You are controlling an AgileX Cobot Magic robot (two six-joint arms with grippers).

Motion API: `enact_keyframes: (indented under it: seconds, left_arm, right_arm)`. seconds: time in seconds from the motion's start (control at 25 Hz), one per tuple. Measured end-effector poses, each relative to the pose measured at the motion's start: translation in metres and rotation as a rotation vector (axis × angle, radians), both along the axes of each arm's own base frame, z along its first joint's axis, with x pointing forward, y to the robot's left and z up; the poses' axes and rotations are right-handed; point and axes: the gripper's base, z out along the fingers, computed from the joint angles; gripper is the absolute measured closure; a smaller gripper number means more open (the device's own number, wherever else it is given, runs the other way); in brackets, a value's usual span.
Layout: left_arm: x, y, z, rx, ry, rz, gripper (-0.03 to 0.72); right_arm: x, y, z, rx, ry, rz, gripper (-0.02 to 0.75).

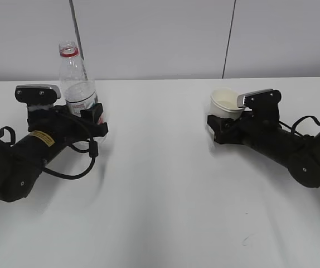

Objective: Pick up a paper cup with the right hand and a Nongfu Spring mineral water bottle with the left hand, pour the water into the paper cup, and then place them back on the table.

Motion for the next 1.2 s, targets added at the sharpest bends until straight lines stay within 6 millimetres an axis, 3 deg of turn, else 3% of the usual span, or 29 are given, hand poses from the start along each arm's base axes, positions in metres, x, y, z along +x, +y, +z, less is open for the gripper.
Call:
enact_keyframes:
  seconds: [1.2]
  left_arm:
    - [0.0,0.0,0.0,0.007,-0.002,-0.001,0.308]
  right_arm:
    - [-0.0002,-0.0019,-0.0076,-0.028,-0.009,-0.014,0.229]
